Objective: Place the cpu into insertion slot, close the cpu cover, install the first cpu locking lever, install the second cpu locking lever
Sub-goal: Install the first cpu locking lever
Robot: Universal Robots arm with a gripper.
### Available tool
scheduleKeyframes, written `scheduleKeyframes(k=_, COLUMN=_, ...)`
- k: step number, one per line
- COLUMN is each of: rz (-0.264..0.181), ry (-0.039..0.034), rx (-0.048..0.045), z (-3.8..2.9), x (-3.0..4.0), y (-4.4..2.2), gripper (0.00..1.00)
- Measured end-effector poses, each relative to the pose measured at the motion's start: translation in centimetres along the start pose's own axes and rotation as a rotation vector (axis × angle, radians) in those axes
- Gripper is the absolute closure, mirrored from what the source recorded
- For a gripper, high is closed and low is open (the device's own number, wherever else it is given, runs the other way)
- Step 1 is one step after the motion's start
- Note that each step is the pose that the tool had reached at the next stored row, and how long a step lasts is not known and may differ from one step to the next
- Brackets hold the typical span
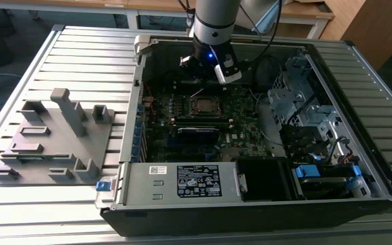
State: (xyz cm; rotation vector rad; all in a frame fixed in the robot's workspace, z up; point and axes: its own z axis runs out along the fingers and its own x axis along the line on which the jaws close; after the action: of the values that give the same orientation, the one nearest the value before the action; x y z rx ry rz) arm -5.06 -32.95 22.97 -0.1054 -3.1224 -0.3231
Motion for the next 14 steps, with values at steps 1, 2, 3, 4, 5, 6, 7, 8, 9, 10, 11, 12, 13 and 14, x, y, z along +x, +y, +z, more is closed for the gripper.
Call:
scheduleKeyframes(k=1, rz=0.000, ry=-0.0001, rx=0.0009, z=0.05, x=0.00, y=0.04, gripper=0.90)
scheduleKeyframes(k=2, rz=0.000, ry=-0.0001, rx=0.0019, z=0.11, x=-0.01, y=0.08, gripper=0.90)
scheduleKeyframes(k=3, rz=0.000, ry=-0.0004, rx=0.0030, z=0.19, x=-0.01, y=0.11, gripper=0.90)
scheduleKeyframes(k=4, rz=0.000, ry=-0.0005, rx=0.0052, z=0.27, x=-0.02, y=0.14, gripper=0.90)
scheduleKeyframes(k=5, rz=0.000, ry=-0.0006, rx=0.0074, z=0.36, x=-0.03, y=0.17, gripper=0.90)
scheduleKeyframes(k=6, rz=0.000, ry=-0.0007, rx=0.0098, z=0.45, x=-0.04, y=0.20, gripper=0.90)
scheduleKeyframes(k=7, rz=0.000, ry=-0.0008, rx=0.0122, z=0.52, x=-0.07, y=0.22, gripper=0.90)
scheduleKeyframes(k=8, rz=0.000, ry=-0.0009, rx=0.0143, z=0.59, x=-0.08, y=0.24, gripper=0.90)
scheduleKeyframes(k=9, rz=0.000, ry=-0.0009, rx=0.0155, z=0.63, x=-0.08, y=0.26, gripper=0.90)
scheduleKeyframes(k=10, rz=0.000, ry=-0.0010, rx=0.0157, z=0.63, x=-0.08, y=0.26, gripper=0.90)
scheduleKeyframes(k=11, rz=0.000, ry=-0.0010, rx=0.0158, z=0.63, x=-0.08, y=0.26, gripper=0.90)
scheduleKeyframes(k=12, rz=0.000, ry=-0.0010, rx=0.0159, z=0.63, x=-0.08, y=0.26, gripper=0.90)
scheduleKeyframes(k=13, rz=0.000, ry=-0.0010, rx=0.0159, z=0.63, x=-0.08, y=0.26, gripper=0.90)
scheduleKeyframes(k=14, rz=0.000, ry=-0.0011, rx=0.0158, z=0.66, x=-0.08, y=0.26, gripper=0.90)
